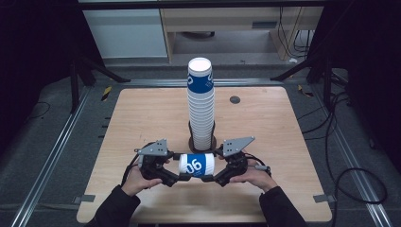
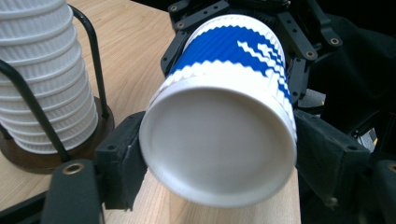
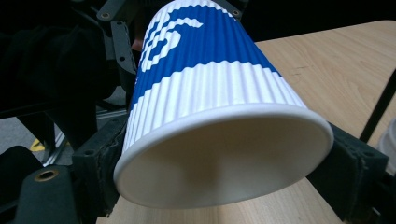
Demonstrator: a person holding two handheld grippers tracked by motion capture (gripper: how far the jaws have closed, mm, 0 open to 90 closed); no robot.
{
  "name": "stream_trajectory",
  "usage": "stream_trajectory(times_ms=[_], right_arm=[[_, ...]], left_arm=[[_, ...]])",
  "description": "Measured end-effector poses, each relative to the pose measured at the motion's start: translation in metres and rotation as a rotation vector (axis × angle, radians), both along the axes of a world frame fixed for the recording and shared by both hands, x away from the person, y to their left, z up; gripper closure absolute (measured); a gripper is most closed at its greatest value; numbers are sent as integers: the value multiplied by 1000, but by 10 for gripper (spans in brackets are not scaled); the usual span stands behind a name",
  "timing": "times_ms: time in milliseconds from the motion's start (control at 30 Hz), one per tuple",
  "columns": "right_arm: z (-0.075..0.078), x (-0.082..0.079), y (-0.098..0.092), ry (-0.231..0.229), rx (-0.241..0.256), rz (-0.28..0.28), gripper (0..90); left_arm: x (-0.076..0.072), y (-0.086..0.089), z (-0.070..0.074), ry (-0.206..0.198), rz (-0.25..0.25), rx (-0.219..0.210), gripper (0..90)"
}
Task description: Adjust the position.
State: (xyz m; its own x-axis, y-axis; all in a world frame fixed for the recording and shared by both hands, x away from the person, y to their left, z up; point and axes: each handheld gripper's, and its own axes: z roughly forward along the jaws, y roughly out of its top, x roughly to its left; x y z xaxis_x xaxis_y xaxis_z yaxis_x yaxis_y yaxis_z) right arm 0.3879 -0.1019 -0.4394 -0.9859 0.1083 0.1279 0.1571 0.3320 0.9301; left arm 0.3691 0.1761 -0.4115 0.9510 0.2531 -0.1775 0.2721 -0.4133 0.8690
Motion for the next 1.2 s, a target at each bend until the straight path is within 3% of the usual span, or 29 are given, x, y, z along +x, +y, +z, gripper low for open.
stream_trajectory(times_ms=[133,233,333,367,400,467,633,967,1200], right_arm=[[2,1,-4,-13,-16,-16,156],[2,0,-4,-22,-46,-27,155],[-3,0,-1,-28,-109,-38,155],[-4,0,0,-33,-127,-40,154],[-4,0,0,-33,-127,-40,154],[-10,-2,9,-58,-212,-21,154],[-16,-5,19,-61,-259,22,152],[-19,-10,29,-75,-300,78,150],[-18,-9,28,-66,-279,77,134]], left_arm=[[1,5,3,-8,10,32,200],[4,7,-1,-1,20,86,188],[5,4,-6,2,19,150,174],[5,4,-6,2,19,150,171],[5,0,-10,1,8,195,171],[5,-4,-14,3,-4,239,161],[2,-14,-21,5,-60,319,162],[-3,-24,-29,4,-126,387,246],[-3,-22,-28,-3,-125,366,261]])
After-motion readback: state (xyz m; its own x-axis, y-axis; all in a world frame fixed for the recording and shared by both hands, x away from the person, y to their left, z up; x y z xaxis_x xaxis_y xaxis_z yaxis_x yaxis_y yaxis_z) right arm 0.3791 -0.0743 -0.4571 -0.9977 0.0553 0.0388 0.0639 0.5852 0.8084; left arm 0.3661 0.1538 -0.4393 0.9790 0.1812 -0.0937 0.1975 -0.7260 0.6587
